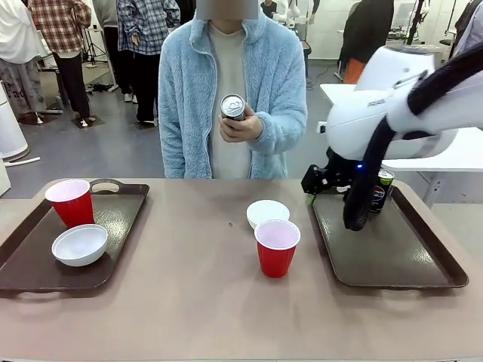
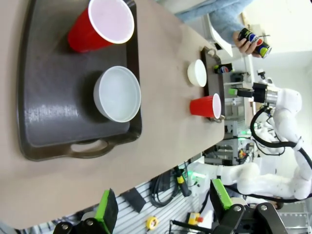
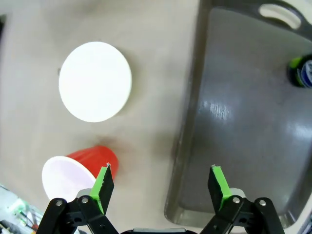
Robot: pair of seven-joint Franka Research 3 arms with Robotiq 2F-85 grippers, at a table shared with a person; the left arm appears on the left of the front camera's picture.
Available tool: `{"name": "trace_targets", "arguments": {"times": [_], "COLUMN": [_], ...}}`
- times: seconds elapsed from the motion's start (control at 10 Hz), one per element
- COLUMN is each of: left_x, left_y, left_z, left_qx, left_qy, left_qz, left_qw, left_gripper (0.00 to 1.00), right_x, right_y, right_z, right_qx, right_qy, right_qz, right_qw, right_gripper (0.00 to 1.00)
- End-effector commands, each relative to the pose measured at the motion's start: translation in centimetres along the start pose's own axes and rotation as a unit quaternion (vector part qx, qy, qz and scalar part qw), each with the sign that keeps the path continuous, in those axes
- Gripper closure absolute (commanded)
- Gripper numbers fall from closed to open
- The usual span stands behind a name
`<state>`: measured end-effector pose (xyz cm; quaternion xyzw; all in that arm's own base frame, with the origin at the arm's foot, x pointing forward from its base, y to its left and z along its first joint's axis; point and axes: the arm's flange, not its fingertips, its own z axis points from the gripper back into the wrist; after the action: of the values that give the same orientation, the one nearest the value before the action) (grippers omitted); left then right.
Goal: Prepare tableware on both trays.
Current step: Pick up a Picnic Bowl from the table and place it on a Handle tray.
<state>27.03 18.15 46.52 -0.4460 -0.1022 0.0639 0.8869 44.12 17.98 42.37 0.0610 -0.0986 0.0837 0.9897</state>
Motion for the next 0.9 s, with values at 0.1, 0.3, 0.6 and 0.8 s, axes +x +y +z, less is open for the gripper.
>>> {"name": "trace_targets", "arguments": {"times": [0.1, 0.3, 0.6, 0.8], "left_x": [-0.1, -0.1, -0.1, -0.1], "left_y": [0.0, 0.0, 0.0, 0.0], "left_z": [0.1, 0.1, 0.1, 0.1], "left_qx": [-0.012, -0.012, -0.012, -0.012], "left_qy": [-0.005, -0.005, -0.005, -0.005], "left_qz": [-0.003, -0.003, -0.003, -0.003], "left_qw": [1.000, 1.000, 1.000, 1.000], "left_gripper": [0.00, 0.00, 0.00, 0.00], "right_x": [-0.3, -4.1, -7.0, -8.4], "right_y": [-0.1, -1.5, -2.5, -2.7], "right_z": [0.5, 3.8, 6.0, 6.7], "right_qx": [0.009, 0.037, 0.075, 0.085], "right_qy": [0.004, 0.008, 0.011, 0.020], "right_qz": [0.036, 0.056, 0.068, 0.073], "right_qw": [0.999, 0.998, 0.995, 0.993], "right_gripper": [0.00, 0.00, 0.00, 0.00]}}
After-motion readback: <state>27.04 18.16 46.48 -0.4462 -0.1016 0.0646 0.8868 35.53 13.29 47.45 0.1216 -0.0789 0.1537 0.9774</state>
